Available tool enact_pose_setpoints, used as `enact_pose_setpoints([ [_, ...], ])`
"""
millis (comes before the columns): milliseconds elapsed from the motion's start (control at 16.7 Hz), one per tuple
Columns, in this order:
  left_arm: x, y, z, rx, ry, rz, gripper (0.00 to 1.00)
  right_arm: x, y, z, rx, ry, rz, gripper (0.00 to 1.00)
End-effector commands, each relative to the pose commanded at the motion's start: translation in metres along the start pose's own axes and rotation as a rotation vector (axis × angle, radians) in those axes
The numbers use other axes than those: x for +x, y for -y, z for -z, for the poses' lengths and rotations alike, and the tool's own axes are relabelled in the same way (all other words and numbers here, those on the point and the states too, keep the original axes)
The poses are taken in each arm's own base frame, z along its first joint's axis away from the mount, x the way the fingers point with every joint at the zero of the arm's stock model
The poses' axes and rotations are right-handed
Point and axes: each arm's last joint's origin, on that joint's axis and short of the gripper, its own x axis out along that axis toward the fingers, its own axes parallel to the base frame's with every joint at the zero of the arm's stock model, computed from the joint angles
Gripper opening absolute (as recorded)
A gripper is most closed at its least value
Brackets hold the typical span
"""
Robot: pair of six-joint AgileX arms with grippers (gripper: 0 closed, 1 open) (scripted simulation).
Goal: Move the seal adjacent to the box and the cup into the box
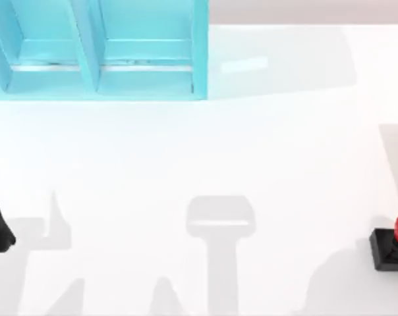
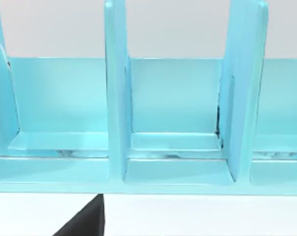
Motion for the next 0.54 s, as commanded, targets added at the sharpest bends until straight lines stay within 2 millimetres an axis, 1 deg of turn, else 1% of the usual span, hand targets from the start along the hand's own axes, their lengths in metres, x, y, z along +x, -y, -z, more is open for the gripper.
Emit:
enact_pose_setpoints([
  [60,0.0000,0.0000,0.0000,0.000,0.000,0.000,1.00,-0.0055,0.0005,0.0006,0.001,-0.005,-0.003,1.00],
  [180,0.0000,0.0000,0.0000,0.000,0.000,0.000,1.00,-0.0097,0.0021,-0.0006,-0.002,-0.027,-0.018,1.00],
  [540,0.0000,0.0000,0.0000,0.000,0.000,0.000,1.00,-0.0027,0.0070,-0.0078,-0.014,-0.088,-0.061,1.00],
])
